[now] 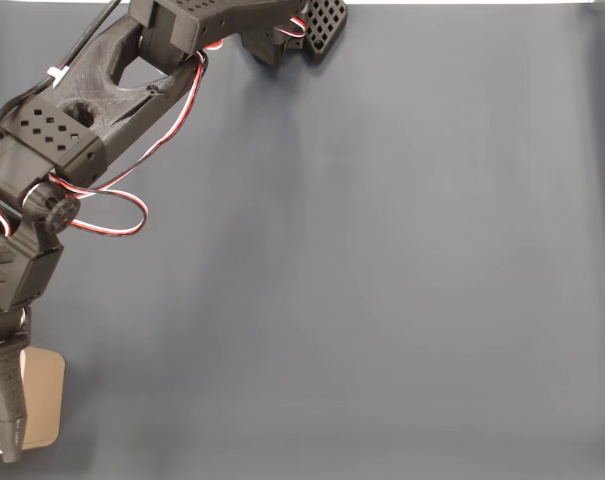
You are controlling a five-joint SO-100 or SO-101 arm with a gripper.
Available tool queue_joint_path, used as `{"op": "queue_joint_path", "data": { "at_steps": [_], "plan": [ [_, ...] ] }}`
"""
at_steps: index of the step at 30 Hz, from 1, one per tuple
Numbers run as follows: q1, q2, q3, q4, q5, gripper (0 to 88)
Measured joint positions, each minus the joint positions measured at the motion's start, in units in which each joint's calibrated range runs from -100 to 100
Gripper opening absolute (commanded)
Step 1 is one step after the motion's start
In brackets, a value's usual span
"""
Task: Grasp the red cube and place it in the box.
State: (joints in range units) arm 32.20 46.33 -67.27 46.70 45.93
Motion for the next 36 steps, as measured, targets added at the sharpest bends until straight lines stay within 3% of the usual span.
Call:
{"op": "queue_joint_path", "data": {
  "at_steps": [10,13,23,36],
  "plan": [
    [0.07,0.00,0.00,-0.32,0.00,6.4],
    [0.07,-0.61,0.00,-0.32,-0.29,1.0],
    [-1.11,-8.94,5.15,-0.32,-2.15,0.0],
    [-9.72,-28.40,22.69,0.16,-2.78,0.0]
  ]
}}
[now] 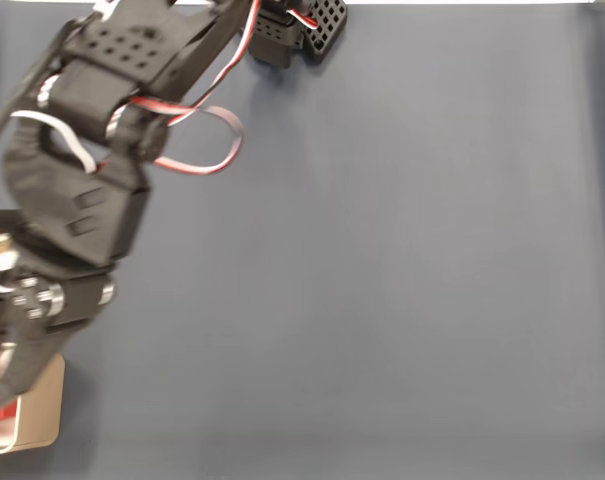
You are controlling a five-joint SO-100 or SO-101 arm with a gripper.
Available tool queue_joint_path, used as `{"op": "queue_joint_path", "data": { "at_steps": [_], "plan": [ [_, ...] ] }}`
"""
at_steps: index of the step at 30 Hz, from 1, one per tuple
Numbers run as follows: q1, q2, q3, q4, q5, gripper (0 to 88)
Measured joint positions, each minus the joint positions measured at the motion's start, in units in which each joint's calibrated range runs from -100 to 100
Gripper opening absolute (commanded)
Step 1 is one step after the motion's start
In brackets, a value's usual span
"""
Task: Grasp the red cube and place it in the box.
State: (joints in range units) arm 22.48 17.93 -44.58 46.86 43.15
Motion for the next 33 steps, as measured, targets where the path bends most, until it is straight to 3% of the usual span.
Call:
{"op": "queue_joint_path", "data": {
  "at_steps": [33],
  "plan": [
    [-18.55,-63.14,86.17,-8.67,2.15,0.0]
  ]
}}
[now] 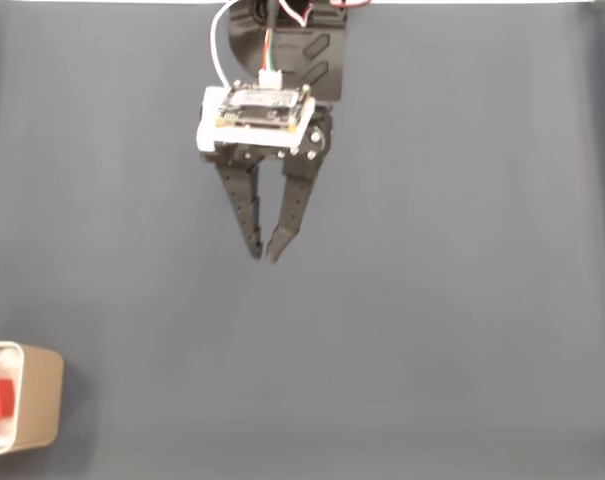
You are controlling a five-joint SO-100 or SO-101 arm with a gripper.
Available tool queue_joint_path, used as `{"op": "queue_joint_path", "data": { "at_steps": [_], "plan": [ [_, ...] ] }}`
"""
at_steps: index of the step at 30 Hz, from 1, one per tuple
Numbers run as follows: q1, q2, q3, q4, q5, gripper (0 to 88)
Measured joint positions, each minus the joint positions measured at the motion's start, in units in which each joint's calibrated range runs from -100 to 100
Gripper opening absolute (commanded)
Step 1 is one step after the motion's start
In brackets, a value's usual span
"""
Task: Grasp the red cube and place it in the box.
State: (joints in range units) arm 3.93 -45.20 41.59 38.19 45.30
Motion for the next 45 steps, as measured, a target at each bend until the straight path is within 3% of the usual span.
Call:
{"op": "queue_joint_path", "data": {
  "at_steps": [25,45],
  "plan": [
    [-1.19,-36.13,46.75,0.32,0.98,0.0],
    [-4.15,-53.93,57.41,16.95,2.34,0.0]
  ]
}}
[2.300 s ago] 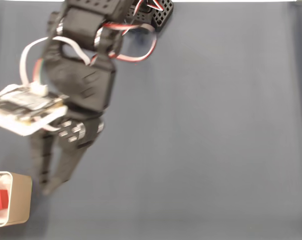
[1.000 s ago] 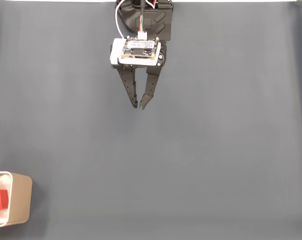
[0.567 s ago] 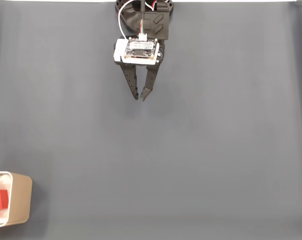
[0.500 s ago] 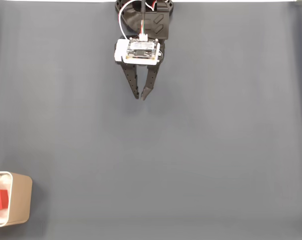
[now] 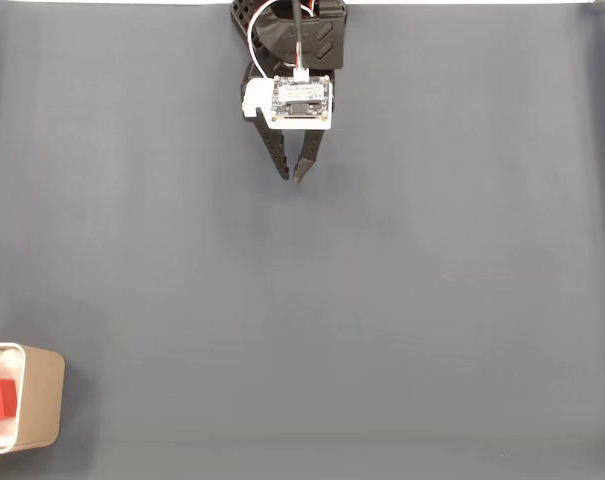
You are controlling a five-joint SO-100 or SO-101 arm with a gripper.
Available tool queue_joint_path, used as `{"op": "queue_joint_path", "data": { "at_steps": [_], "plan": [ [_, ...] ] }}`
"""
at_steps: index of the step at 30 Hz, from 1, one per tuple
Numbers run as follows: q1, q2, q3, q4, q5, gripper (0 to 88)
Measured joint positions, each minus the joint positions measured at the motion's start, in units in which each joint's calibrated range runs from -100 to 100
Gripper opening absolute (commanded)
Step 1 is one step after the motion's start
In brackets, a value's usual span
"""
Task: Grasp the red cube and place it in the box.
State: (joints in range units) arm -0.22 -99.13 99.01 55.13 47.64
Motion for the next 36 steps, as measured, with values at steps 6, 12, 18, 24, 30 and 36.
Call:
{"op": "queue_joint_path", "data": {
  "at_steps": [6,12,18,24,30,36],
  "plan": [
    [0.00,-0.09,0.00,5.25,0.00,0.0],
    [-0.15,-0.09,0.00,9.86,0.49,0.0],
    [-1.19,-0.09,0.00,13.37,0.59,0.0],
    [-1.41,-0.17,0.00,15.91,0.68,0.0],
    [-1.41,-0.43,0.00,17.98,0.98,0.0],
    [-1.41,-0.87,0.36,19.49,1.03,0.2]
  ]
}}
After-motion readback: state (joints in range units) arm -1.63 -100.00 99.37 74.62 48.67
